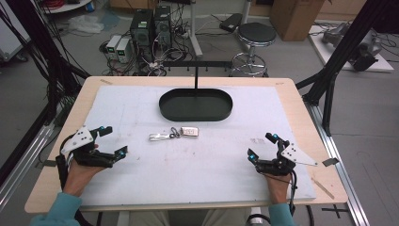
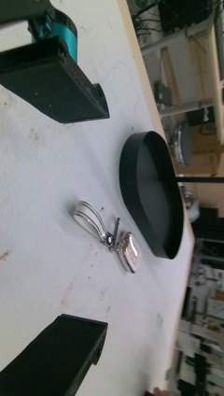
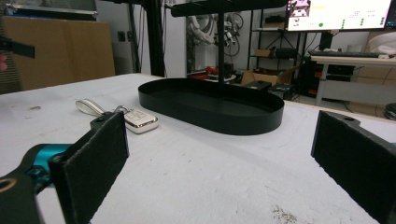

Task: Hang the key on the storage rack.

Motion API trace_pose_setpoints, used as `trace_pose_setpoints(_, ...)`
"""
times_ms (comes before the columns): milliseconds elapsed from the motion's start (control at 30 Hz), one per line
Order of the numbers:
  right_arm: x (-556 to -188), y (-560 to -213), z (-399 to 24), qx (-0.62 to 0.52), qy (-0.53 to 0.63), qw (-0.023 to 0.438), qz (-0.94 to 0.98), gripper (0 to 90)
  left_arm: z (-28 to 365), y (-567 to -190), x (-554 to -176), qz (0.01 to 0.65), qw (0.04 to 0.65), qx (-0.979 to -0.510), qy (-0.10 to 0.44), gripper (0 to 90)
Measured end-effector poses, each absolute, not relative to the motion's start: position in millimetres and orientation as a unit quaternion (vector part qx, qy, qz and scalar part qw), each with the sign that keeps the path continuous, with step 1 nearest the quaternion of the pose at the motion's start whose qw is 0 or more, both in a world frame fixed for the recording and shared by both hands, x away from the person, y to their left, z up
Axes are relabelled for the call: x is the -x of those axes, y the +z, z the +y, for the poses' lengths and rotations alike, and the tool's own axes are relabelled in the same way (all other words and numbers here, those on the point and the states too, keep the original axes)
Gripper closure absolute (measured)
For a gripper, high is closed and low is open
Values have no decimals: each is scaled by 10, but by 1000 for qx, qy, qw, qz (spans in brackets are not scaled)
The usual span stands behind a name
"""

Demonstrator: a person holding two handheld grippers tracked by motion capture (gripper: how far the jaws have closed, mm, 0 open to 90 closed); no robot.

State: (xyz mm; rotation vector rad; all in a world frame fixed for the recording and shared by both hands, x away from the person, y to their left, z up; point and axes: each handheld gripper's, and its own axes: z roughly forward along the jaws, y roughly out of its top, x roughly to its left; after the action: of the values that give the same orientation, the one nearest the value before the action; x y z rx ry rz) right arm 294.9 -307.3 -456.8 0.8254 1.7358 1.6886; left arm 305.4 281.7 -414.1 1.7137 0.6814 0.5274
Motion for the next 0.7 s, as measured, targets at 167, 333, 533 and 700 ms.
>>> trace_pose_setpoints(167, -2952, -4568, -3073, -306, 632, 290, 650, 35, 2698, -4008, -3251, 270, 537, -773, 200, 17)
trace_pose_setpoints(333, -2952, -4568, -3073, -306, 632, 290, 650, 35, 2600, -3935, -3372, 246, 514, -803, 175, 17)
trace_pose_setpoints(533, -2952, -4568, -3073, -307, 632, 289, 650, 35, 2456, -3866, -3557, 223, 468, -842, 148, 17)
trace_pose_setpoints(700, -2953, -4568, -3073, -305, 632, 290, 651, 34, 2329, -3790, -3686, 203, 424, -871, 143, 17)
